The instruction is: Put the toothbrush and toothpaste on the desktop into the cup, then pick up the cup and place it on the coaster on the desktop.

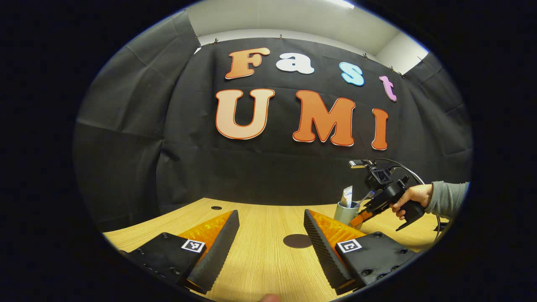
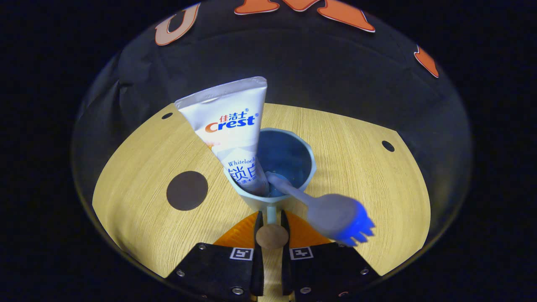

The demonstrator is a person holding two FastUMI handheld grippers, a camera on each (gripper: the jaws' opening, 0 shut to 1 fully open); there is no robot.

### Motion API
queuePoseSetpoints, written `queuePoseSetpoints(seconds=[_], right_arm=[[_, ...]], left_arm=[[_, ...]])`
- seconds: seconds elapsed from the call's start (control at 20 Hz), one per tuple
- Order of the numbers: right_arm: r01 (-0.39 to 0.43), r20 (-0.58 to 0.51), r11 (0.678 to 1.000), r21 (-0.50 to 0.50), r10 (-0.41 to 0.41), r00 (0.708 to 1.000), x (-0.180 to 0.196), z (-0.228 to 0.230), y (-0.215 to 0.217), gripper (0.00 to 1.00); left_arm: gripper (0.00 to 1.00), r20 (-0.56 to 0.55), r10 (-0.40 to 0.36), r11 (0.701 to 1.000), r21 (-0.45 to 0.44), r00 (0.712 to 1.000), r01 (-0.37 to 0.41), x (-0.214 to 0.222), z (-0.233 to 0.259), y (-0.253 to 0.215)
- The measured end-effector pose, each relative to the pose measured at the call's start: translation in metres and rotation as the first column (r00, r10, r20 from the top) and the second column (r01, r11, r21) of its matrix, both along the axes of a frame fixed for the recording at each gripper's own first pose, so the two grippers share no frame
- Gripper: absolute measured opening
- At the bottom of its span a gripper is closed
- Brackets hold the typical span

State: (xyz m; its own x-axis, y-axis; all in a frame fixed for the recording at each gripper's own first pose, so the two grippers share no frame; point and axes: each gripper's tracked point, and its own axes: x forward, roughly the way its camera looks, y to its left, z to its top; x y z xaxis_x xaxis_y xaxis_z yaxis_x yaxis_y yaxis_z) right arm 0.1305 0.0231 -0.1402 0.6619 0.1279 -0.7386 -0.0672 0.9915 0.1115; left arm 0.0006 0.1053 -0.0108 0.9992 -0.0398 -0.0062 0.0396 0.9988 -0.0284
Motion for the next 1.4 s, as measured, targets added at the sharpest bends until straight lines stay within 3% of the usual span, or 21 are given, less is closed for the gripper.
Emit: queuePoseSetpoints(seconds=[0.75,1.15,1.4], right_arm=[[-0.148,0.038,0.989,0.023,0.148,0.988,0.008,-0.002,0.0,0.17],[-0.187,0.034,0.982,0.027,0.187,0.982,0.009,0.0,-0.001,0.17],[-0.212,0.002,0.977,0.022,0.212,0.977,0.008,0.001,-0.005,0.17]], left_arm=[[1.0,-0.043,0.043,0.999,-0.006,0.998,-0.044,-0.005,-0.02,0.022],[1.0,-0.062,0.067,0.997,-0.028,0.996,-0.069,-0.011,-0.033,0.037],[1.0,-0.072,0.092,0.996,0.006,0.993,-0.092,-0.015,-0.039,0.049]])
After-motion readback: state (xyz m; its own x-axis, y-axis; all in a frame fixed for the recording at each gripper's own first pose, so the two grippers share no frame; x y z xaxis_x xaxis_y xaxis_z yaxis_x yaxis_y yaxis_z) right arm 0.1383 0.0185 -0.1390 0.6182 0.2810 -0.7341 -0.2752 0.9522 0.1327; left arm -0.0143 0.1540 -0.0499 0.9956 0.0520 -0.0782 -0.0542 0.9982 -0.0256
